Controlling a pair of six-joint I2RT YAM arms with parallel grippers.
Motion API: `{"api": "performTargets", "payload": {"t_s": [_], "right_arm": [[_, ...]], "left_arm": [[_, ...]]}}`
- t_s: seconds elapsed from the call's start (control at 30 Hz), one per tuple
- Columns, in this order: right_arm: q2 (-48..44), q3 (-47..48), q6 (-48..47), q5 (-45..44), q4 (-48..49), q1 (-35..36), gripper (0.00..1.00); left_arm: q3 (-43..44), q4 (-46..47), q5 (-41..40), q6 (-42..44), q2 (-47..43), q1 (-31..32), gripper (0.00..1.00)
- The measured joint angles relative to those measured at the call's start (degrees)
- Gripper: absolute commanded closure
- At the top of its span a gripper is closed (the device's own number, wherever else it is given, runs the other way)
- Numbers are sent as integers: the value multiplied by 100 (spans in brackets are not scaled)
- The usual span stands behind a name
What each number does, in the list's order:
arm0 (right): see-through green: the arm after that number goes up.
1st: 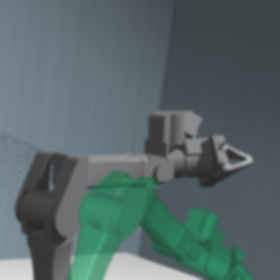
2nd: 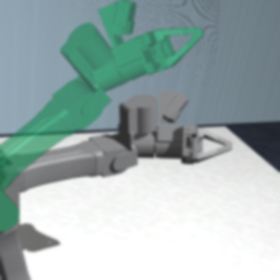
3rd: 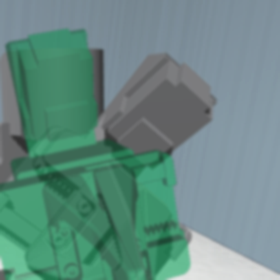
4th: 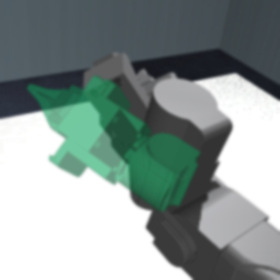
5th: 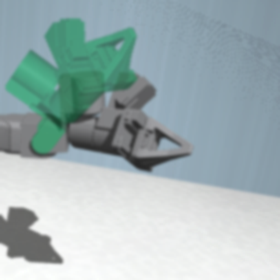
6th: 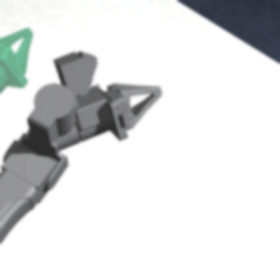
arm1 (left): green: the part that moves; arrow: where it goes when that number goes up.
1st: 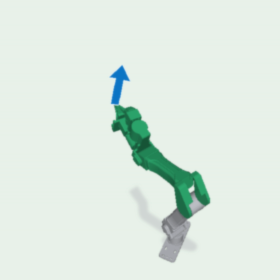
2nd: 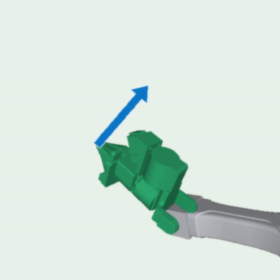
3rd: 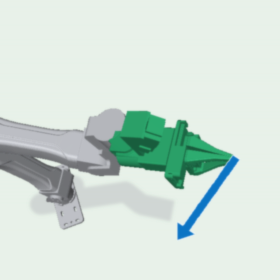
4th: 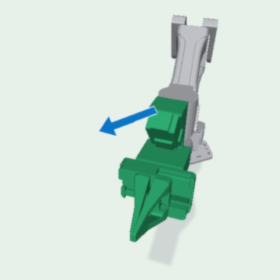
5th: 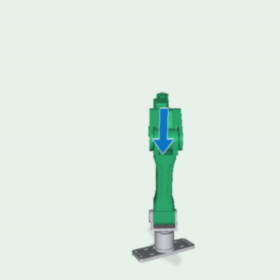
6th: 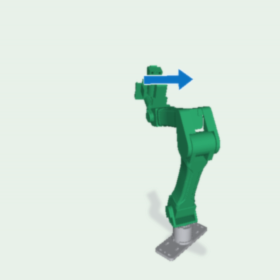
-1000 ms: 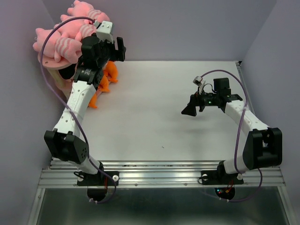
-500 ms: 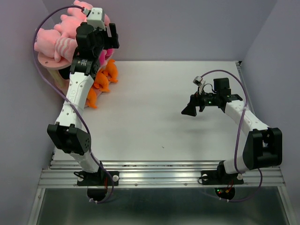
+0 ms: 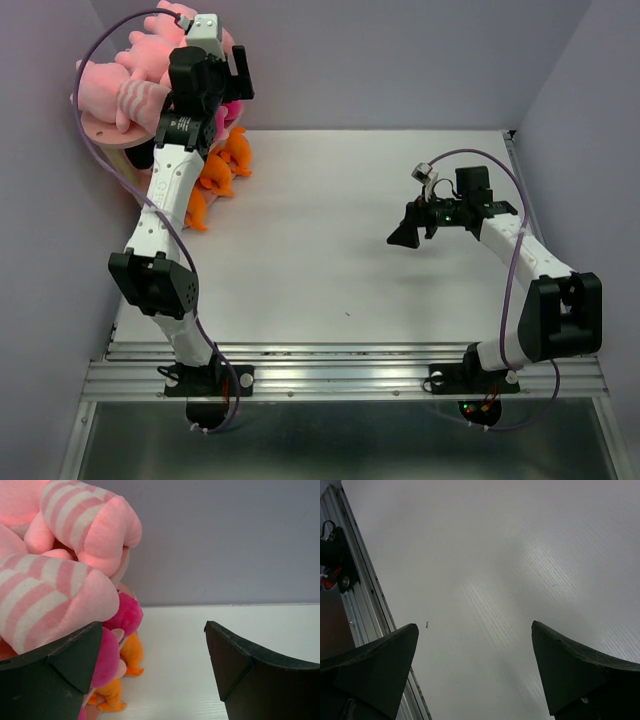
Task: Place and organize the stuffed toys onto the shelf
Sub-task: Place the stuffed toy onto shelf
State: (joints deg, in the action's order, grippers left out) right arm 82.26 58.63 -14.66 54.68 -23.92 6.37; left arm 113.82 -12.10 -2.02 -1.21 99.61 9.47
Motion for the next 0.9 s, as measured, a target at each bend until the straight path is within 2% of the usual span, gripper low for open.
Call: {"api": "performTargets", "payload": {"t_s": [0.9], "right_arm": [[0, 0, 0, -7, -2, 0, 0]], "left_arm": [[221, -72, -313, -258, 83, -175, 5]]}}
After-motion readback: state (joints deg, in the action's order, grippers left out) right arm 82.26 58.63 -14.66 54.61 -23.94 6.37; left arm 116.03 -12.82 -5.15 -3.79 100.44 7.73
